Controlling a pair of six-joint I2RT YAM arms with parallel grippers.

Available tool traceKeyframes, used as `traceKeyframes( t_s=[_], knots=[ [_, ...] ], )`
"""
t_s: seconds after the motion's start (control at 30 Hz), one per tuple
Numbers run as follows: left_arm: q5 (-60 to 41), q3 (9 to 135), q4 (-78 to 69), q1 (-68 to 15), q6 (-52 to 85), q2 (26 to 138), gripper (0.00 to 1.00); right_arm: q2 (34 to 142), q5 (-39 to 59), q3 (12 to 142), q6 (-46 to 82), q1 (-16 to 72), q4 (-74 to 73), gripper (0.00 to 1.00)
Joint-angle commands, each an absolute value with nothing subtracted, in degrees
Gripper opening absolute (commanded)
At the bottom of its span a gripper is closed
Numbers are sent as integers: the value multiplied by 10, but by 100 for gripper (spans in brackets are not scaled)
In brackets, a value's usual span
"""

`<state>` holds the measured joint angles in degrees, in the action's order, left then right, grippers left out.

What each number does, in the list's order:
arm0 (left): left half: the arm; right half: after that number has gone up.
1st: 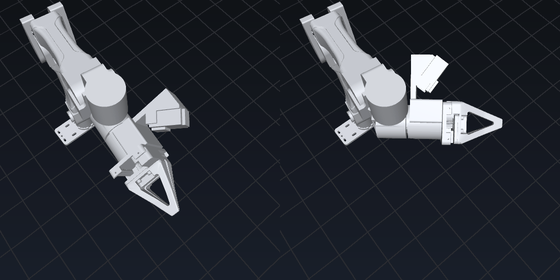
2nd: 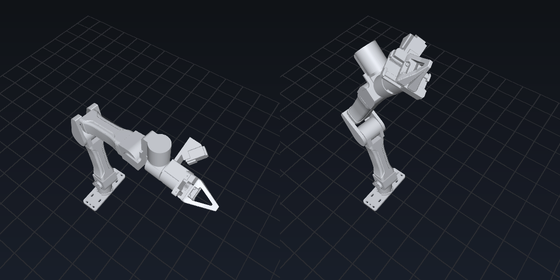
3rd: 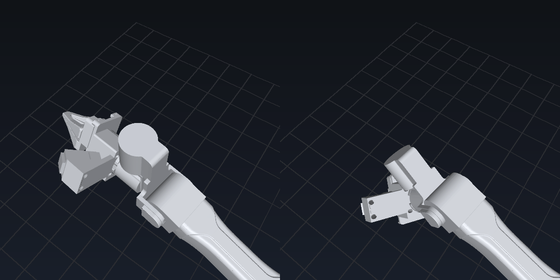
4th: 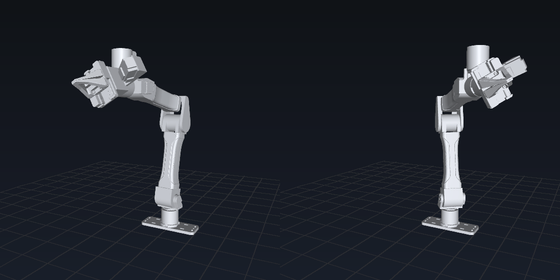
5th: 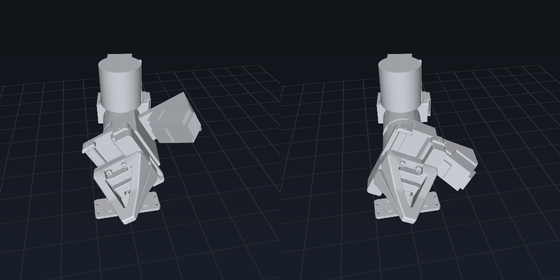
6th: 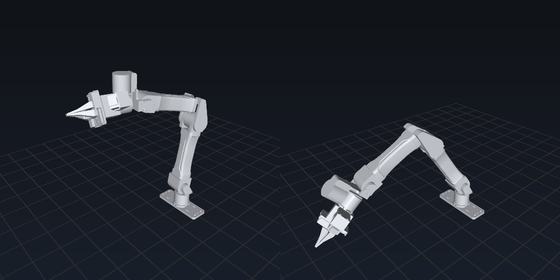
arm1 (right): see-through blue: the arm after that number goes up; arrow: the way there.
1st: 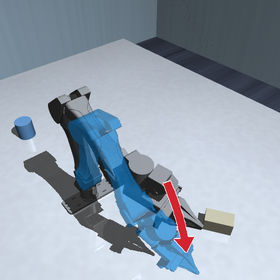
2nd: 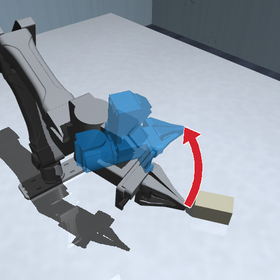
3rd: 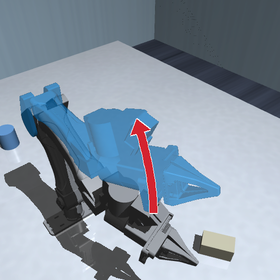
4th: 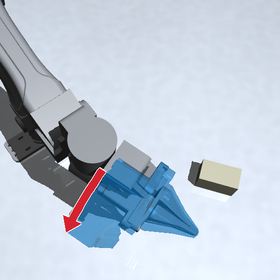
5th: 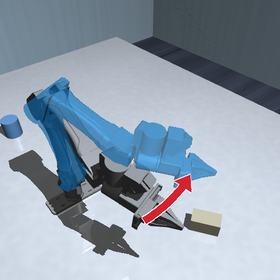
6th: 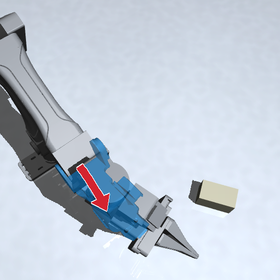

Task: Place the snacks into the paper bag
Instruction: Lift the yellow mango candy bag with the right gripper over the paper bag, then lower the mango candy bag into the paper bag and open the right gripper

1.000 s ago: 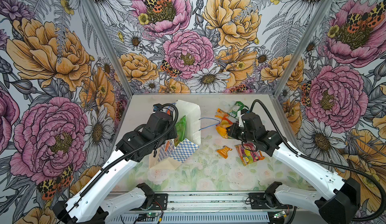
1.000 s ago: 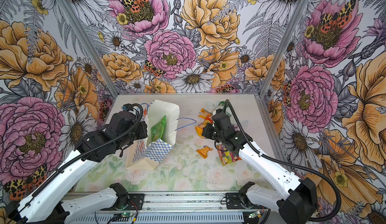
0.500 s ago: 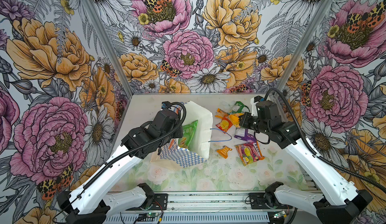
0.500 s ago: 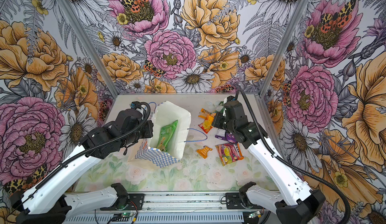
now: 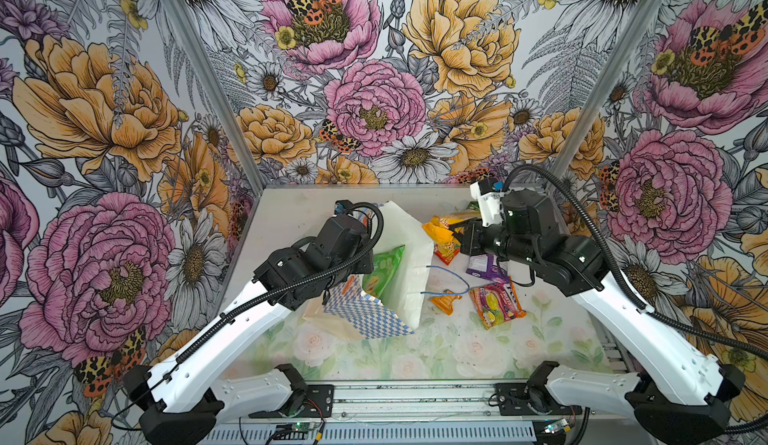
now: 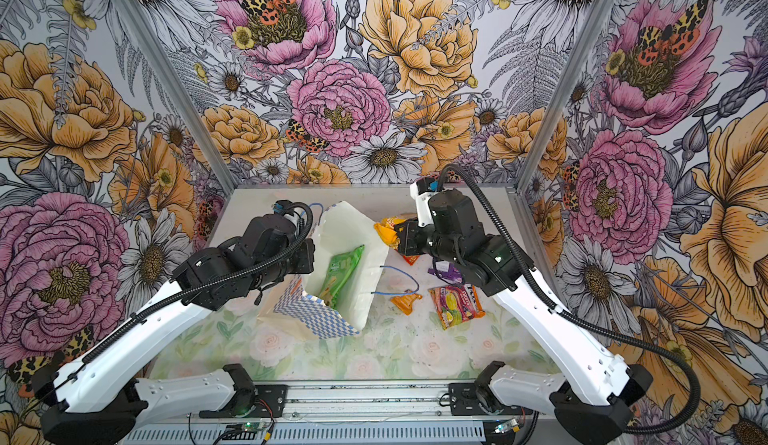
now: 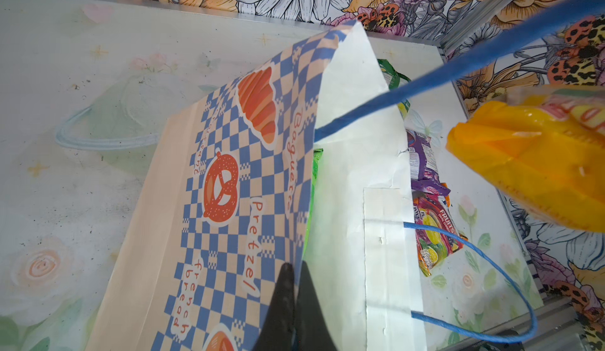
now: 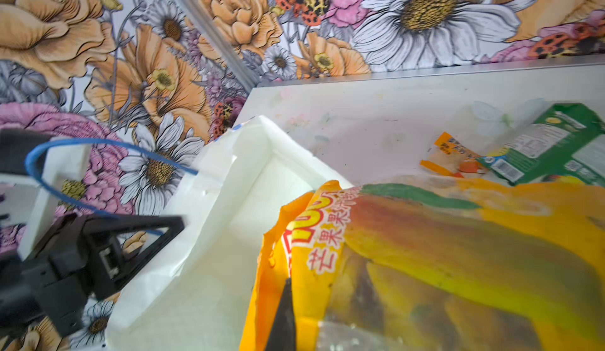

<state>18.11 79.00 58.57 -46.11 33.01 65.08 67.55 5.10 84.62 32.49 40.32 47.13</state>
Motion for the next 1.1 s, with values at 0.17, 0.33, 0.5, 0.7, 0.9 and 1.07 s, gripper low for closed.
traceKeyframes(
  t_s=[0.17,0.33,0.5,0.7,0.9,1.07],
  knots=[
    [162,819,577,-474,323,655,0,708,55,880,275,495,427,0],
    [156,824,577,-484,317,657,0,740,56,887,247,549,412,0],
    [147,828,575,-493,307,657,0,757,71,882,220,573,400,0],
    [146,827,572,-503,301,652,0,756,89,844,207,578,369,0],
    [143,824,564,-503,301,643,0,755,94,804,212,577,332,0],
    [128,812,549,-504,298,635,0,744,128,741,197,578,254,0]
  ],
)
